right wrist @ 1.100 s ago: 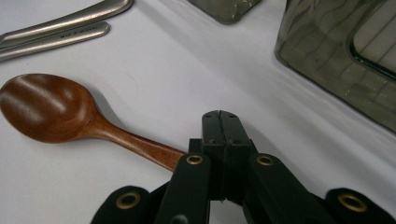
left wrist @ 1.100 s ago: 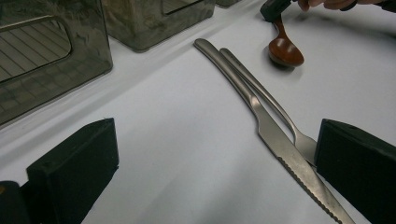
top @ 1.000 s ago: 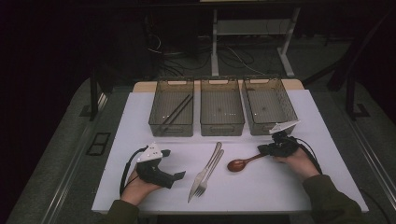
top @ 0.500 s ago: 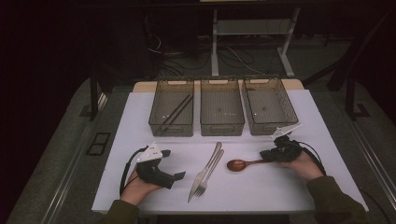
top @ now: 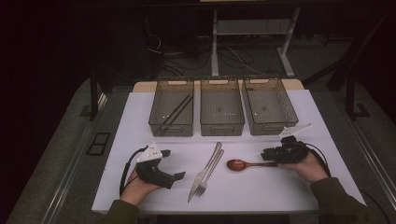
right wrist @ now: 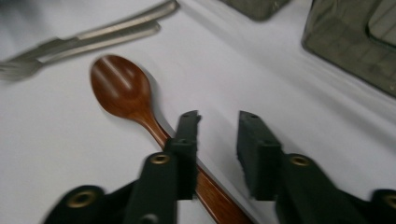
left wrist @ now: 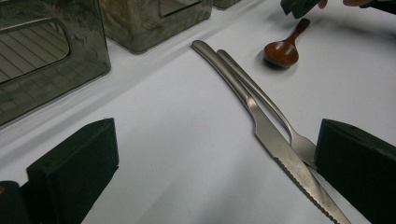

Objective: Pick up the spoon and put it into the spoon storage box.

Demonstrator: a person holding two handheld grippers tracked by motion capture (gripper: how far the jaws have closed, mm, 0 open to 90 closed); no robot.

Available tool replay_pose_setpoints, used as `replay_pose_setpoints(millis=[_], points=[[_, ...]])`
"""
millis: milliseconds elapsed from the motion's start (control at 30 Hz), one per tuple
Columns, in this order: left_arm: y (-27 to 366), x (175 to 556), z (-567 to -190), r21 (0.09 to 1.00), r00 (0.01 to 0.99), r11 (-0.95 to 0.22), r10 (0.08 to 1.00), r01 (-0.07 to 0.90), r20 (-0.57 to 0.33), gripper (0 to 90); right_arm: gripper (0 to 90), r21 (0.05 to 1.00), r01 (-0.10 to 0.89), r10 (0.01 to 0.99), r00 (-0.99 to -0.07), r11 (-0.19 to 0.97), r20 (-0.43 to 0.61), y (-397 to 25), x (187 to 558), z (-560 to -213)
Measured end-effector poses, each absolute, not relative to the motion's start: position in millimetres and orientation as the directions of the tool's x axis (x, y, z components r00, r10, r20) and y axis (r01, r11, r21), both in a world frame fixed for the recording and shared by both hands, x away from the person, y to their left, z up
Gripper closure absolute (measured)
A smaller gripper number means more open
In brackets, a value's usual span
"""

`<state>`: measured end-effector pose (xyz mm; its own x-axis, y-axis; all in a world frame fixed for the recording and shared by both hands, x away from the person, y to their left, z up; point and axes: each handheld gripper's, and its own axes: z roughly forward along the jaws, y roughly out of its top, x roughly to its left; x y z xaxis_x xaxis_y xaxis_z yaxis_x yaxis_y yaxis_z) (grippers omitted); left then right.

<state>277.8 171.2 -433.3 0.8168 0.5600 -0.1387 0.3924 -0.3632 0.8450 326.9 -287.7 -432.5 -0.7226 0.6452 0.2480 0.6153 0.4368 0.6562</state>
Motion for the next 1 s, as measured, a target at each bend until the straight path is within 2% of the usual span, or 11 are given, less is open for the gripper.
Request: replay_pose_setpoints(millis=[67,167,267,367,800,1000], points=[[171,277,-433,0.846,0.817,-0.361,0.559,0.392,-0.14,0.0,55.9,0.667,0.612,0.634,-0.728,0.426,0.263,-288,326,-430],[170,277,-433,0.848,0.818,-0.36,0.559,0.39,-0.139,0.0,50.9,0.689,0.6,0.628,-0.731,0.407,0.265,-286,326,-426],[170,277,-433,0.847,0.819,-0.363,0.557,0.389,-0.138,0.0,41.0,0.707,0.582,0.616,-0.743,0.401,0.262,-282,324,-423],[170,278,-434,0.846,0.818,-0.362,0.558,0.391,-0.139,0.0,36.9,0.718,0.57,0.609,-0.75,0.399,0.257,-276,323,-420],[168,277,-433,0.848,0.82,-0.359,0.555,0.391,-0.142,0.0,31.3,0.744,0.536,0.578,-0.777,0.399,0.25,-238,328,-411],[167,277,-432,0.848,0.825,-0.367,0.548,0.384,-0.137,0.0,31.4,0.757,0.521,0.556,-0.792,0.396,0.254,-221,333,-411]])
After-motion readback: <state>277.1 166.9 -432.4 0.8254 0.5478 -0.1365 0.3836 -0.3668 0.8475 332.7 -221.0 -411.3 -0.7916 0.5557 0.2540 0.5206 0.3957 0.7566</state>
